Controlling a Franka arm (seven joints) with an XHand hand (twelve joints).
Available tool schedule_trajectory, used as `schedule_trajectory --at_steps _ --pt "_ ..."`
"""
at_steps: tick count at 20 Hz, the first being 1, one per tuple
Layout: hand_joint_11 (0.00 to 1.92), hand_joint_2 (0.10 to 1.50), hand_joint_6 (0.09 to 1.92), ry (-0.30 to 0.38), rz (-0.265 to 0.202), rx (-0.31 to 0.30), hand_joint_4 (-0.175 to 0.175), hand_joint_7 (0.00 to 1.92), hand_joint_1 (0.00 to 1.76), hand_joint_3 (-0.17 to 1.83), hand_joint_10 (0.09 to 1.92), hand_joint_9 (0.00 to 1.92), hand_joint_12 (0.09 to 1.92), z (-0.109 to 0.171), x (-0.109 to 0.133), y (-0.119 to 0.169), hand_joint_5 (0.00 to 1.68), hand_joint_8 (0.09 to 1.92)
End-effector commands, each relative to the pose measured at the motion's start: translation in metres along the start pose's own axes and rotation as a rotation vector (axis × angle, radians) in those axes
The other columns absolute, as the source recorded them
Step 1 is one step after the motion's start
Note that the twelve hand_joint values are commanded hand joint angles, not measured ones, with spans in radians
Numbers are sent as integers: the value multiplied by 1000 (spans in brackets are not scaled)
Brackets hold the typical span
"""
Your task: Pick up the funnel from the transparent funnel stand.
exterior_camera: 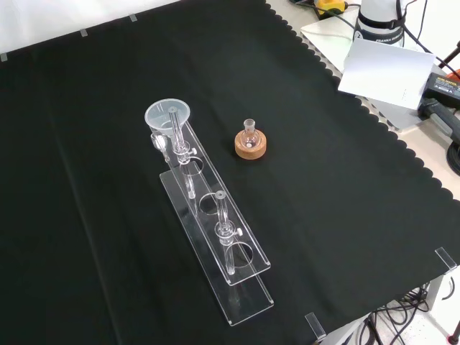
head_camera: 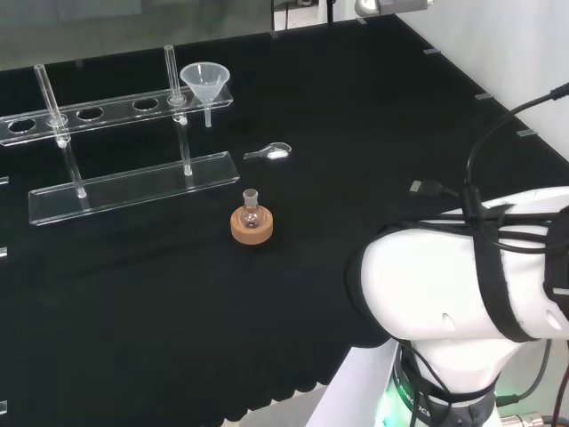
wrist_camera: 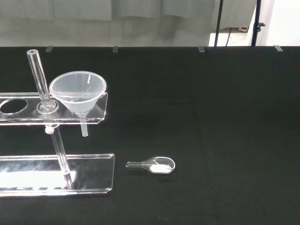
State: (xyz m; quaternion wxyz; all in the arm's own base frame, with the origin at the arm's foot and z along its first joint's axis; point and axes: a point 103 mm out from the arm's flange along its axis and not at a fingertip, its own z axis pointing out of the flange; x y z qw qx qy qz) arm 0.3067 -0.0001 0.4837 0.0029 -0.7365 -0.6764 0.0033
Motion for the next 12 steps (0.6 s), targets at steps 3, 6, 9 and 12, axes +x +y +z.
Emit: schedule_trajectory --at_steps 3,6,9,12 --pt "2 1181 87 -12 0 -14 37 0 2 460 598 6 1289 0 1 0 88 207" --pt "0 1203 87 -19 3 -16 37 0 0 420 598 4 1295 -1 5 1 101 199" --pt "0 1208 87 -15 9 -19 36 0 0 412 600 8 1296 0 9 2 105 201" --pt "0 1216 87 -16 24 -11 34 0 0 396 600 11 1302 5 8 7 115 215"
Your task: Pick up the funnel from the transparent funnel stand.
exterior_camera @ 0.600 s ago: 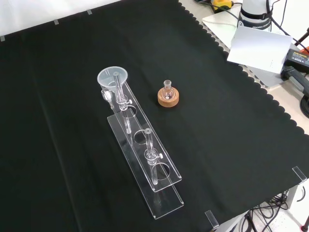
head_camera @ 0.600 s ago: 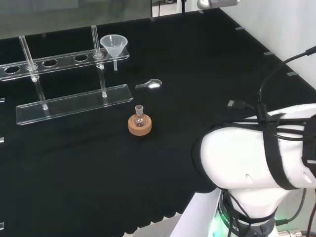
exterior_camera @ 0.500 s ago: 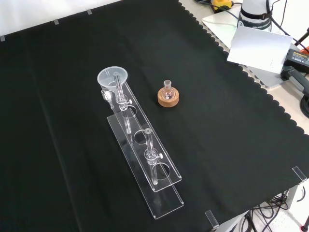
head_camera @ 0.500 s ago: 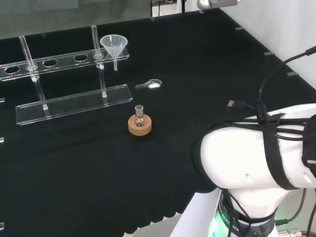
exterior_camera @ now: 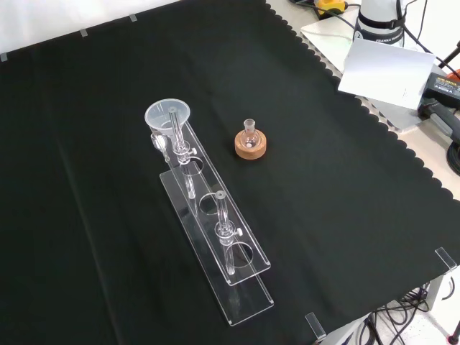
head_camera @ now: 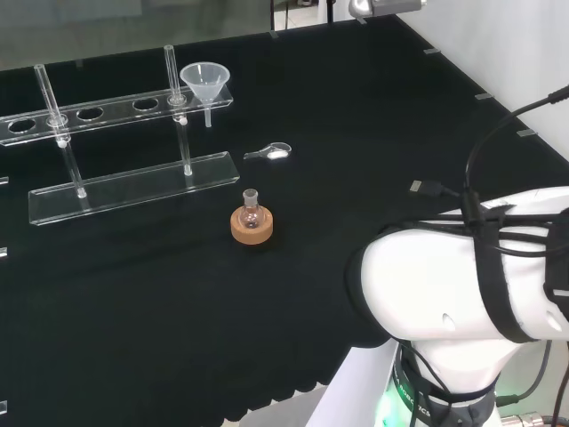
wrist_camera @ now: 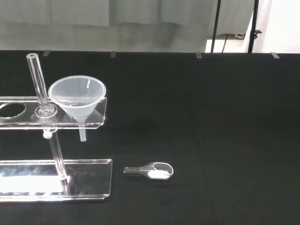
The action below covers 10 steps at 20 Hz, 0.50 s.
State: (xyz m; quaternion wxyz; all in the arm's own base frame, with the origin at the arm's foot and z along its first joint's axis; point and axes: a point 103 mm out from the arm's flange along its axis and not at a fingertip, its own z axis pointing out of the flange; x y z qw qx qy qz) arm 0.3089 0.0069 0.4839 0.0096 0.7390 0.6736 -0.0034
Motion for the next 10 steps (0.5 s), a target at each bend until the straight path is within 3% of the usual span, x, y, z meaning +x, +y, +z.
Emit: schedule_trajectory --at_steps 1,10 --pt "0 1217 87 0 21 10 34 0 0 393 601 13 1303 7 1 8 118 218" --pt "0 1222 87 -20 54 51 32 7 0 383 605 24 1306 35 -5 43 129 234"
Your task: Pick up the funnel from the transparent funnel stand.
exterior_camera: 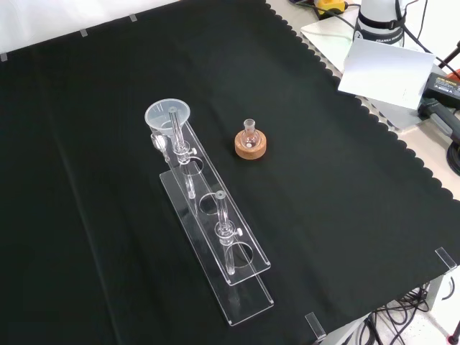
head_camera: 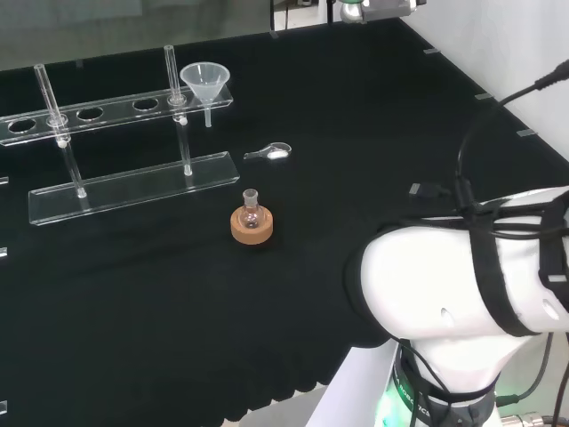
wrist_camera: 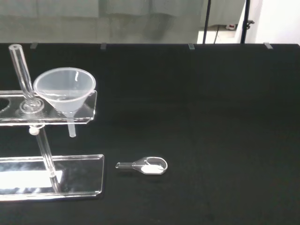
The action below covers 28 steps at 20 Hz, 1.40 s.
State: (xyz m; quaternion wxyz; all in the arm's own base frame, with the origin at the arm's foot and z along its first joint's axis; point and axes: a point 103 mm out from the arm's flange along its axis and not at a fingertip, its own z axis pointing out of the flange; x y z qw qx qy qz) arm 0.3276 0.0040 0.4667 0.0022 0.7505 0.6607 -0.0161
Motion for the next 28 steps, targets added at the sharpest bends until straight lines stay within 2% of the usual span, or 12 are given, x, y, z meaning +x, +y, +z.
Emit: schedule_trajectory --at_steps 1,8,14,22,24,28 --pt "0 1222 87 -7 17 30 32 8 0 382 605 25 1307 21 -3 30 130 235" --pt "0 1210 87 -2 -29 65 27 11 9 366 609 35 1313 43 2 88 133 249" --pt "0 1096 87 -29 -100 97 13 21 209 310 616 50 1326 57 18 132 140 286" --pt "0 1003 87 -39 -169 160 3 5 325 339 643 66 1362 89 41 165 143 388" --pt "0 976 87 -36 -189 160 1 5 351 341 652 78 1369 96 46 169 141 408" --pt "0 855 87 -43 -215 207 0 18 426 368 686 129 1406 108 60 175 168 496"
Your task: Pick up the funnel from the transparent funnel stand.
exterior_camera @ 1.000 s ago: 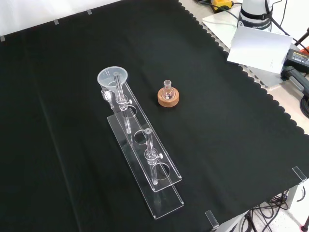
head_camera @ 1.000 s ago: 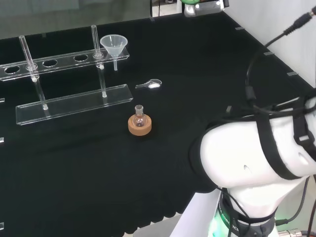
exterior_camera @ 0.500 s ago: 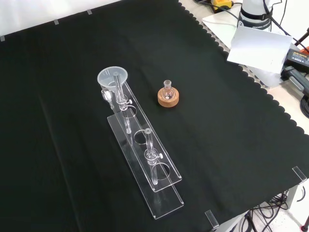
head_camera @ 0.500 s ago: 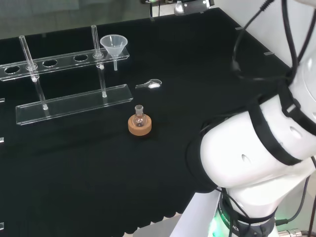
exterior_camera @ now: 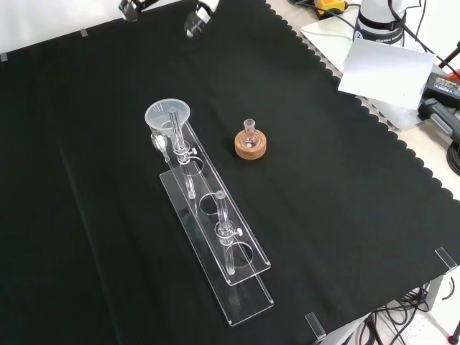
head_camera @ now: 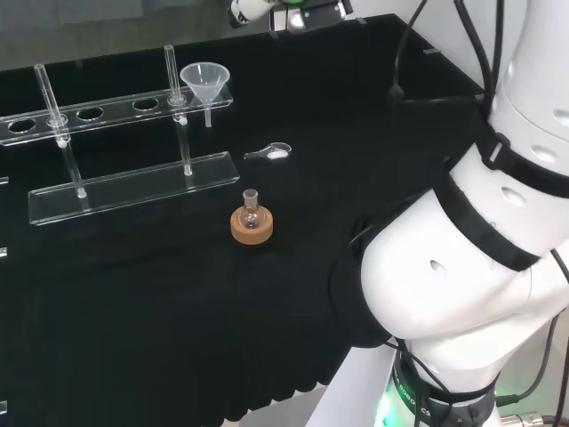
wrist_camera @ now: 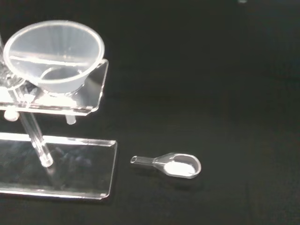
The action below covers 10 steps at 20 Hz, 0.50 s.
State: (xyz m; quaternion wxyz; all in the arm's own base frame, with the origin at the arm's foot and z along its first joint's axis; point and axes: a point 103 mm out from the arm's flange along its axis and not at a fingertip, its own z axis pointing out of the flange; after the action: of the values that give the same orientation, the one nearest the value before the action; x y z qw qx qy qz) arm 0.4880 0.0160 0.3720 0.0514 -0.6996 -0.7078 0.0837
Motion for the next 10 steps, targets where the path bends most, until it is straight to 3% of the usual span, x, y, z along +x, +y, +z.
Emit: schedule_trajectory --at_steps 1,10 --pt "1 825 87 -23 -80 49 -2 19 437 370 693 139 1417 15 27 24 165 511" --pt "95 728 87 -56 -121 134 1 32 493 377 718 192 1440 23 49 38 123 571"
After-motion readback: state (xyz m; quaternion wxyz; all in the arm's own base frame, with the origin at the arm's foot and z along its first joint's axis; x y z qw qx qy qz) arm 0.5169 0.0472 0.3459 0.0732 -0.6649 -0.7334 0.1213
